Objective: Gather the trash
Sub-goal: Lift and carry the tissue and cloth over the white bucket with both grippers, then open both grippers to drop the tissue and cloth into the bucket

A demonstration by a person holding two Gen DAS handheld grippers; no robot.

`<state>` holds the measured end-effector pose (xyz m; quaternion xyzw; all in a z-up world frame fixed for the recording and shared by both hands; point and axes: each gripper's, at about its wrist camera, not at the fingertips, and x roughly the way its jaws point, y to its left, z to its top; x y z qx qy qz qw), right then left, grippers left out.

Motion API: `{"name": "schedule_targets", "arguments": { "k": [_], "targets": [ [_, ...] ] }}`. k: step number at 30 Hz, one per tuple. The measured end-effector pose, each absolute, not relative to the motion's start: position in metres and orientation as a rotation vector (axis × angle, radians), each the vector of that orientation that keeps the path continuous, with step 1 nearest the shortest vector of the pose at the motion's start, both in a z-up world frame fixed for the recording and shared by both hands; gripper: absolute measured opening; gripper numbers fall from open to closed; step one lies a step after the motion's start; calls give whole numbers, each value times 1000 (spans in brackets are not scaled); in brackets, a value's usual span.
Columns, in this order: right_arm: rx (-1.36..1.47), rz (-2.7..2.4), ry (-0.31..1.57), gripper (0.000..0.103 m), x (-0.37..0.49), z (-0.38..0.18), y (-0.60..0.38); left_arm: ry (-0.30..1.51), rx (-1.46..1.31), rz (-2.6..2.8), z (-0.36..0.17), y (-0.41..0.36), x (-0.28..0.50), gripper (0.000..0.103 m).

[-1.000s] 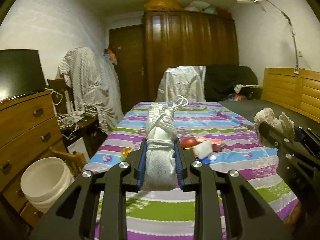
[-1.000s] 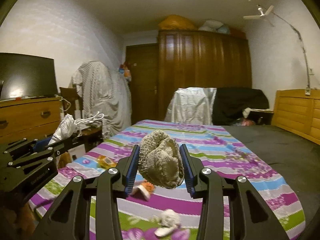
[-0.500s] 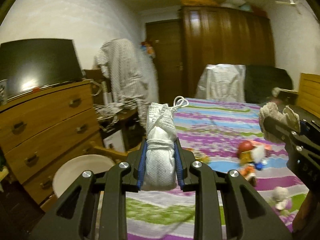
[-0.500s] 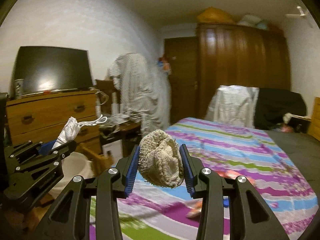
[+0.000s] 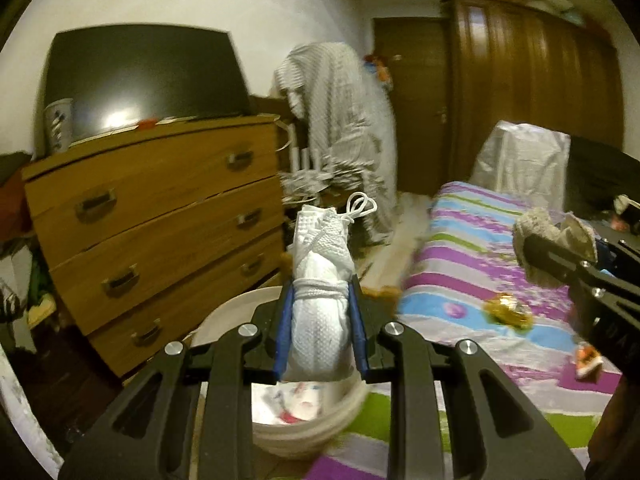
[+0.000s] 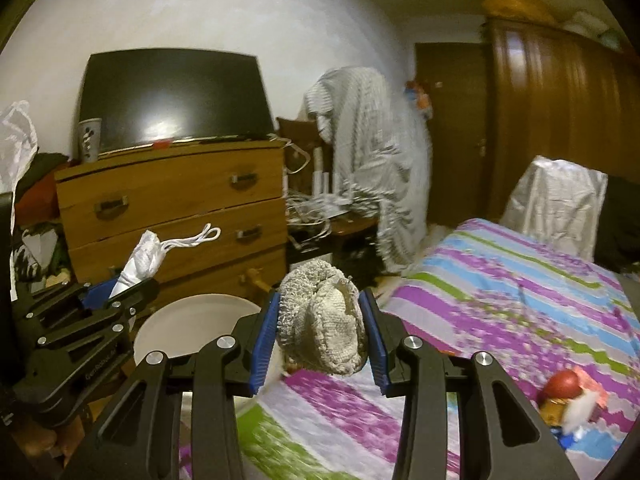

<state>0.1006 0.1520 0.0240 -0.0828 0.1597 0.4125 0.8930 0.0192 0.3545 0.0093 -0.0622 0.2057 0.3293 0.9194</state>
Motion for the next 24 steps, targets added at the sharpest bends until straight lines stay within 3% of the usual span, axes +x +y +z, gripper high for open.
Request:
{"name": "schedule_targets", "arguments": {
  "k": [8, 24],
  "targets": [
    [-244, 954, 420, 42, 118, 14, 253, 505, -179, 752, -7, 417, 16, 24],
    [-380, 1082, 872, 42, 193, -83, 392, 783, -298, 735, -85, 503, 55, 25]
  ]
}}
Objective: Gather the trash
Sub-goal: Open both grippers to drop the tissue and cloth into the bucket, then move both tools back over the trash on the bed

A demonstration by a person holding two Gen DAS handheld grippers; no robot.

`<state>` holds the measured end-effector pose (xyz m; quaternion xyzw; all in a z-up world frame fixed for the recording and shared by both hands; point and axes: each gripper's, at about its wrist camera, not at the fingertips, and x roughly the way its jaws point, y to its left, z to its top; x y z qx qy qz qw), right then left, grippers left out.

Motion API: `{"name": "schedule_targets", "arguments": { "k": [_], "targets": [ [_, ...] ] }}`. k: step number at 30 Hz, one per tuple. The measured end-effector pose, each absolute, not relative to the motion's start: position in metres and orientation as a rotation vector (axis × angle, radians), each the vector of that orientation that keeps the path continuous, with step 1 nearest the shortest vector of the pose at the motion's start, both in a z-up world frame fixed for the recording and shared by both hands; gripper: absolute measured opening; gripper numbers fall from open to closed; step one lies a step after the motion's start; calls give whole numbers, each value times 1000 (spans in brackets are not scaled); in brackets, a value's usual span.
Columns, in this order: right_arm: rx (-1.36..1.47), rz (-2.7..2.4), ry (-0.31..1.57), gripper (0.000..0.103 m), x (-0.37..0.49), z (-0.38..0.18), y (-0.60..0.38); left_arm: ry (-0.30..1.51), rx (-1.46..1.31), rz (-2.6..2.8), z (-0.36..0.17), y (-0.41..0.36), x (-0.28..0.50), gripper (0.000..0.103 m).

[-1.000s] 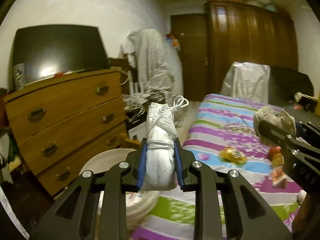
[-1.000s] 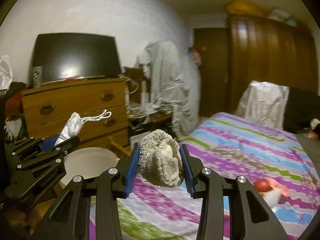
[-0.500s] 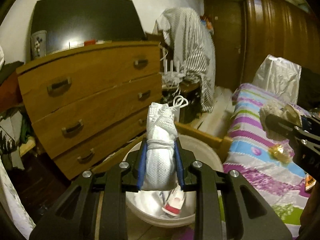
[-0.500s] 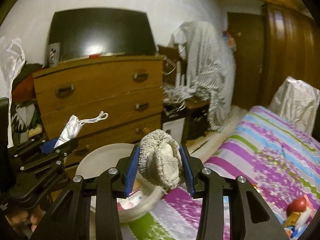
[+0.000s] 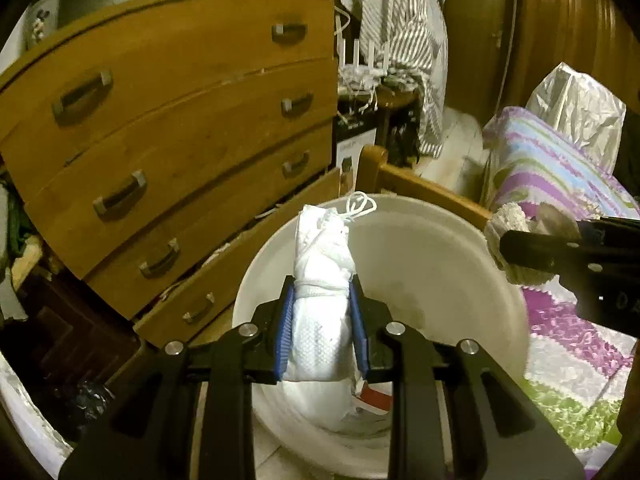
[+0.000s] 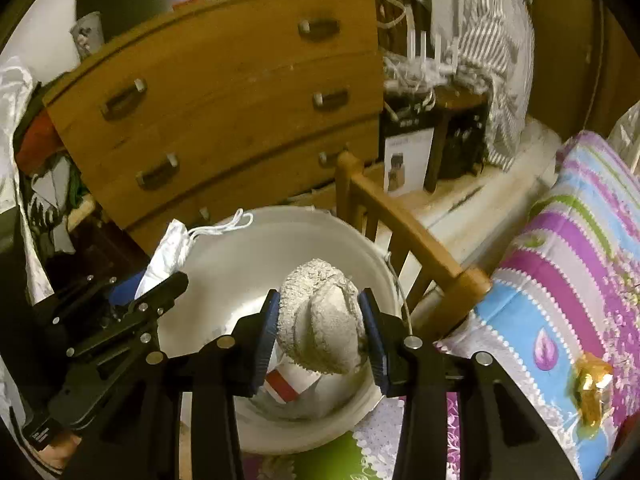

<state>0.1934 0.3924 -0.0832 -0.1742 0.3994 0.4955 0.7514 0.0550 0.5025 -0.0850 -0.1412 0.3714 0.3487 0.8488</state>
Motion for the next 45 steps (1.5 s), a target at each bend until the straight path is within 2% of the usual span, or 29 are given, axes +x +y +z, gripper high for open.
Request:
{"name": "schedule_targets", "arguments": {
  "k": [5, 16, 18, 20, 22, 36, 41, 45],
  "targets": [
    [-392, 1084, 903, 42, 201, -101, 402, 809, -303, 743, -94, 512, 58, 25],
    [-383, 1085, 899, 43, 206, -101, 390, 819, -306, 756, -99, 520, 56, 25],
    [-373, 1085, 895, 48, 207, -98, 387, 819, -301, 757, -99, 520, 58, 25],
    [-356, 1082, 891, 55, 209, -96, 384, 823, -296, 762, -99, 520, 59, 32],
    [-343, 1077, 886, 56, 211, -93, 381, 820, -292, 770, -99, 519, 58, 42],
    [-280, 1059, 808, 56, 203, -60, 337, 798, -274, 767, -89, 506, 51, 42],
    [-250, 1032, 737, 68, 190, -43, 309, 769, -263, 754, -76, 489, 47, 42],
    [-247, 1017, 691, 73, 179, -33, 287, 745, -243, 728, -63, 467, 48, 42]
  ]
}}
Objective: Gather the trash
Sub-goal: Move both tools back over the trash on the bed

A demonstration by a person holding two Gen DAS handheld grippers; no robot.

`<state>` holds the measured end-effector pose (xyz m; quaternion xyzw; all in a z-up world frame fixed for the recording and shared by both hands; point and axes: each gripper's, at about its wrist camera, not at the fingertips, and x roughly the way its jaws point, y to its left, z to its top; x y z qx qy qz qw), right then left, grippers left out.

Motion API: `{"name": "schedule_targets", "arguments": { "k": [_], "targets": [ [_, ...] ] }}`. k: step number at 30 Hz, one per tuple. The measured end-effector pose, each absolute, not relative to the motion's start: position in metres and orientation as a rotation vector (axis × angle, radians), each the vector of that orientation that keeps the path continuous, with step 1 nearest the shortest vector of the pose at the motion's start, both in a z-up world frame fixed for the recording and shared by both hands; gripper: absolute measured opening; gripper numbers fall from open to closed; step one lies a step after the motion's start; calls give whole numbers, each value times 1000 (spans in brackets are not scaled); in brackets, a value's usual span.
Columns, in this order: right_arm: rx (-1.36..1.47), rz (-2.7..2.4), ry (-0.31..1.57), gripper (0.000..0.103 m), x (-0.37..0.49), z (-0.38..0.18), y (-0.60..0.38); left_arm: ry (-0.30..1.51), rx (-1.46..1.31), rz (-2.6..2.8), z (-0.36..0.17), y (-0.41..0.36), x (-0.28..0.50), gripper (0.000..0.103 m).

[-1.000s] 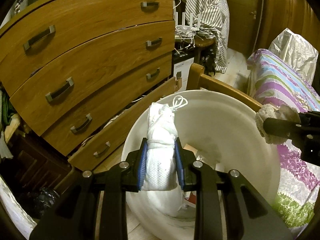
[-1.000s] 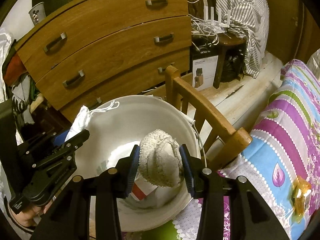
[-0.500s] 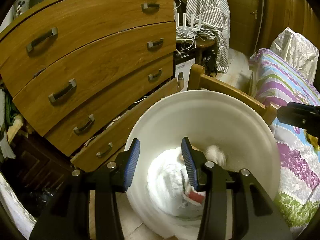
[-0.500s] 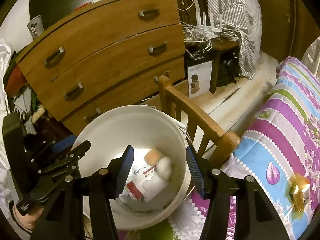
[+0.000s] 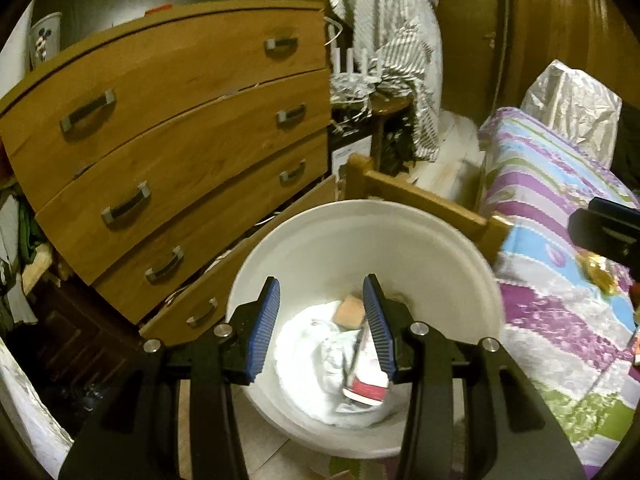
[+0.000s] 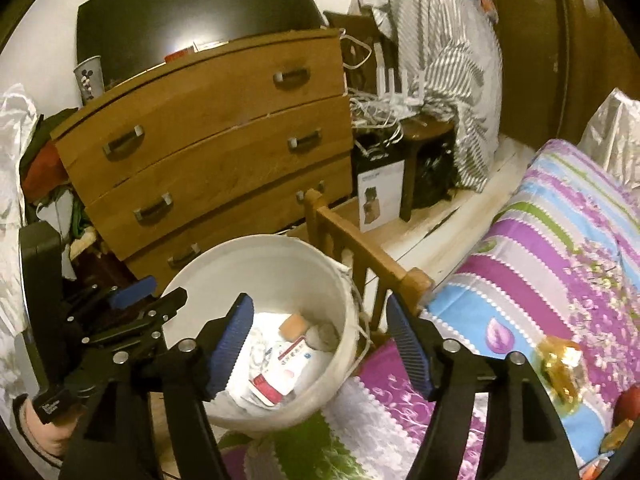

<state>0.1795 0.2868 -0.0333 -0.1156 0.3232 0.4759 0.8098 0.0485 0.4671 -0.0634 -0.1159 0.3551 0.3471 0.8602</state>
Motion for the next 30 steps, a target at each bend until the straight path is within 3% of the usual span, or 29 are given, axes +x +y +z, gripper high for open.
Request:
{"name": "schedule_targets", "arguments": {
  "k": [9, 11, 30],
  "targets": [
    [-173, 946, 563, 77, 162, -10, 191, 710, -194, 598, -52, 399, 68, 49],
    [-148, 914, 512, 83, 151, -8, 146, 718, -175, 548, -57, 378, 76, 49],
    [58, 409, 684, 83, 126, -134, -249, 858, 9, 134, -112, 161, 159, 52]
  ]
}}
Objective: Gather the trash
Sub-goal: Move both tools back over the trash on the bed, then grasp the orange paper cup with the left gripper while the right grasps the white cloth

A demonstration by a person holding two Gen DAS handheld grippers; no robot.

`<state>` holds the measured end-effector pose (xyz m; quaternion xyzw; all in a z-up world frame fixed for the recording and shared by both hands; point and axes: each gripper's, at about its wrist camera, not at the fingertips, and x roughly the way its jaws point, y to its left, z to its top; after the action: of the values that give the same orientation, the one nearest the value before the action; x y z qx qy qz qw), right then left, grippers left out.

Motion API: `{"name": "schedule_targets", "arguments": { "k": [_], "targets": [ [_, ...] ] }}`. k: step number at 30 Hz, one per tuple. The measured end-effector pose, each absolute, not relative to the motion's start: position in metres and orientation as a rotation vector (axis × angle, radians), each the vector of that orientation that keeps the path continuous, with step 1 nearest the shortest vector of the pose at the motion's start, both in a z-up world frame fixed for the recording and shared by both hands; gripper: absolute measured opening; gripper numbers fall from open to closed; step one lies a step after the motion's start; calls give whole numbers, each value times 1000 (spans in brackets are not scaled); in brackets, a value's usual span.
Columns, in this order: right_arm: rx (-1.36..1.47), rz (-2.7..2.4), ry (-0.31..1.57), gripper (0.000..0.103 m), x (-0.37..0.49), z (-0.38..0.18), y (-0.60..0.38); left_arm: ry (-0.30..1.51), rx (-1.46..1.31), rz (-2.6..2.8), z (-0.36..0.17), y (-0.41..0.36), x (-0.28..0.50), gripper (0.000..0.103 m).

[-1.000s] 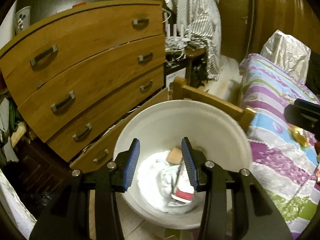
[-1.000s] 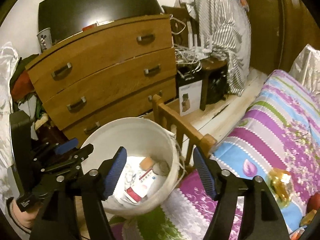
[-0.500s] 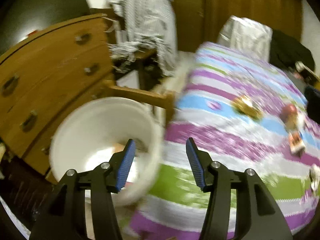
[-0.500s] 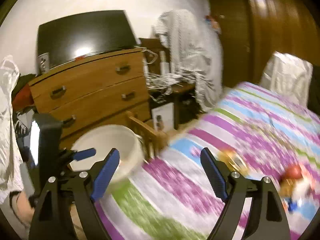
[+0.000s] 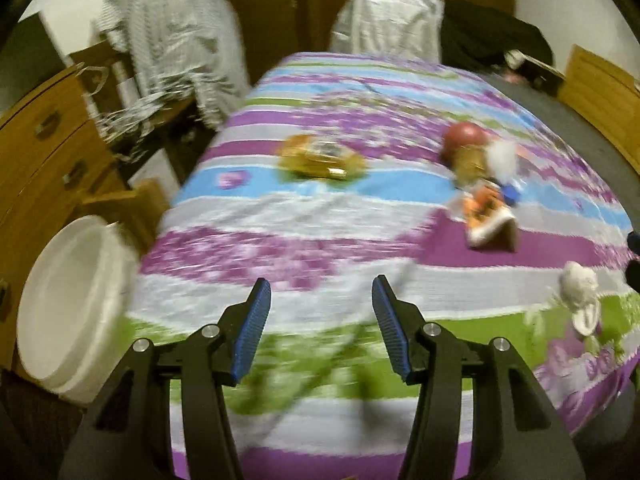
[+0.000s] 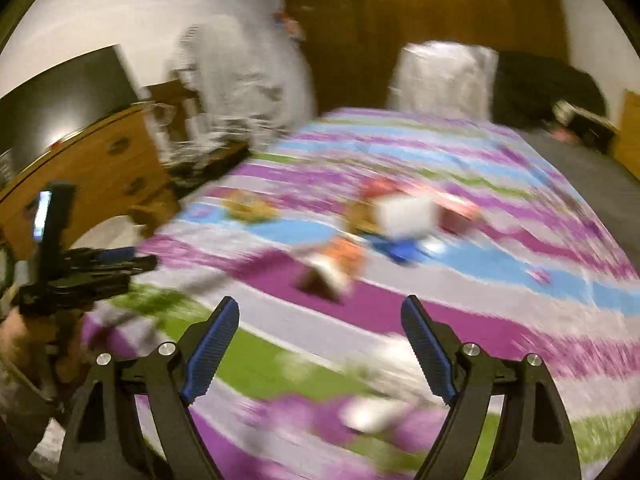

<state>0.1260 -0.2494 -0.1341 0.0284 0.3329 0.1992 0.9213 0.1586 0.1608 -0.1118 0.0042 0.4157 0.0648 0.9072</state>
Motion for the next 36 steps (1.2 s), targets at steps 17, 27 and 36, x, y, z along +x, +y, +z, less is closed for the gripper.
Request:
{"name": "schedule_targets", "arguments": {
  "k": [17, 27, 36],
  "targets": [
    [64, 407, 827, 80, 174, -204, -244, 962, 65, -88, -142, 39, 280, 65],
    [42, 416, 819, 68, 174, -211, -245, 1033, 66, -79, -172, 29, 307, 61],
    [5, 420, 816, 41, 173, -216, -240, 1002, 30, -101, -174, 28, 300, 40]
  ]
}}
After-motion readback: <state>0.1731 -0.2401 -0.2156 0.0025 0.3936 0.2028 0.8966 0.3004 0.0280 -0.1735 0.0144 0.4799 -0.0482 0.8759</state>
